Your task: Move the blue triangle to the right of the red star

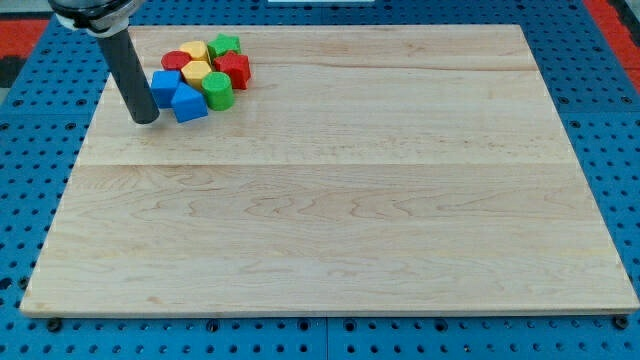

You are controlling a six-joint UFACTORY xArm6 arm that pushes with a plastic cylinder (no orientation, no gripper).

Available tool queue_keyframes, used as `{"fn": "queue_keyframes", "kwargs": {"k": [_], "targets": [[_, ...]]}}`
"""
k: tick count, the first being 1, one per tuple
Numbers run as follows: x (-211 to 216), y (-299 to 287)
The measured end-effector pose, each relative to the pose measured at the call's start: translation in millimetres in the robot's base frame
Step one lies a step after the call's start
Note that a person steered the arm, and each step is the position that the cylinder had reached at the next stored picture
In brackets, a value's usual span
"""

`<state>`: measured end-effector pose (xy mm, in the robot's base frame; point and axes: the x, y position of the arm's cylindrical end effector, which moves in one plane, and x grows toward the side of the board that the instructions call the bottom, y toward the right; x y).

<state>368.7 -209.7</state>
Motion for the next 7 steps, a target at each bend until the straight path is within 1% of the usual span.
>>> {"fn": "queue_keyframes", "kwargs": {"k": [3,4,6,7], "targets": [[0.0,115.6],[-7.1,133.4],[-16.5,112.8],[-41.7,153.0]]}}
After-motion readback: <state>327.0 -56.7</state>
